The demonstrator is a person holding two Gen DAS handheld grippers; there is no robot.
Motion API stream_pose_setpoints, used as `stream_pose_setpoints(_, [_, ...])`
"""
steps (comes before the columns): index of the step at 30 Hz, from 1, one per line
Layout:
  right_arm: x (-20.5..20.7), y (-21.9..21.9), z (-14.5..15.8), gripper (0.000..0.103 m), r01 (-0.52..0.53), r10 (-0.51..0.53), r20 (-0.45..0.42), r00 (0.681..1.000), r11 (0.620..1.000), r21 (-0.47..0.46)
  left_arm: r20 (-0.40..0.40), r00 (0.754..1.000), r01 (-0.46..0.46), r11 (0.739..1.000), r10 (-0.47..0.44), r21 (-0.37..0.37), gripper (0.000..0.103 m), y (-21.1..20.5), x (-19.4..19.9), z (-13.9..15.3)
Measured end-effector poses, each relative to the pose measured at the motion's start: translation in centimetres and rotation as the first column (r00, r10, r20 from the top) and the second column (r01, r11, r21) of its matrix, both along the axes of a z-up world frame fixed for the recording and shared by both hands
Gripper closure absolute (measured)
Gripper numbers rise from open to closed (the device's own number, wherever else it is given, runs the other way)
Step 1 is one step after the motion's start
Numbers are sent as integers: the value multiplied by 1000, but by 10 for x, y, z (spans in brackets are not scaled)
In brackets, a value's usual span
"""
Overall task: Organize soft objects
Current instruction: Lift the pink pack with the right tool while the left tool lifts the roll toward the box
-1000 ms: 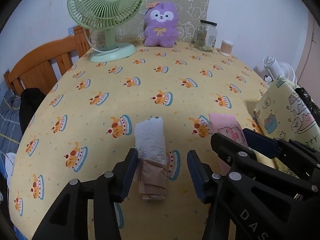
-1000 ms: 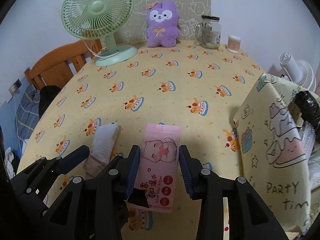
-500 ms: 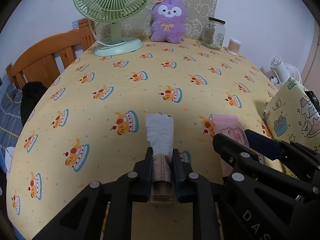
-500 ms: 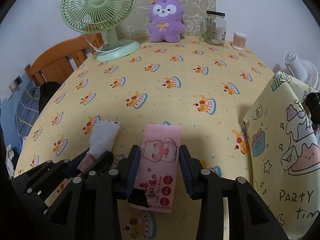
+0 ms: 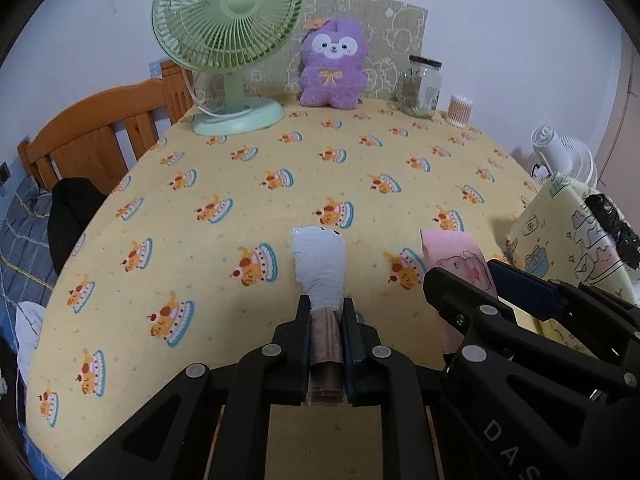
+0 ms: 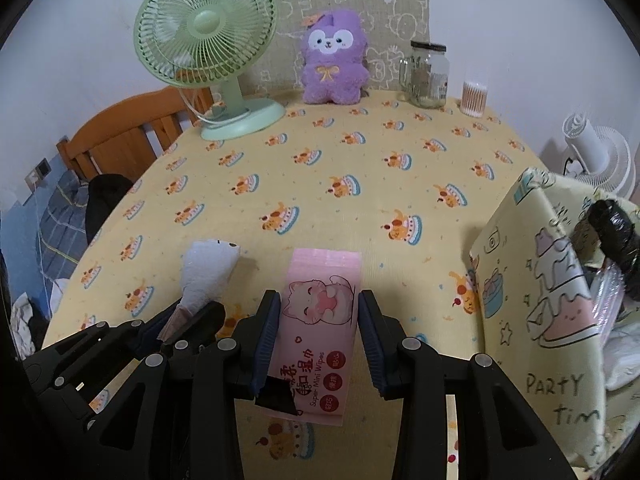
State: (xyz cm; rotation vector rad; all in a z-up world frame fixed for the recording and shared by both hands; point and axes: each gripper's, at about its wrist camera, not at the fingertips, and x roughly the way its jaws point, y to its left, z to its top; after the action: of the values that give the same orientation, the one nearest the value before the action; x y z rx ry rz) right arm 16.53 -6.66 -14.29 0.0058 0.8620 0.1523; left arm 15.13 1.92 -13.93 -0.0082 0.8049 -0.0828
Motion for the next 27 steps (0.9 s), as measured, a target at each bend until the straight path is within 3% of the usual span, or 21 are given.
stream_pose_setpoints(27, [-36,-2,84,60,-66,59,178,982,997,32,185,982,-44,999,39,19,93,-6,-38,82])
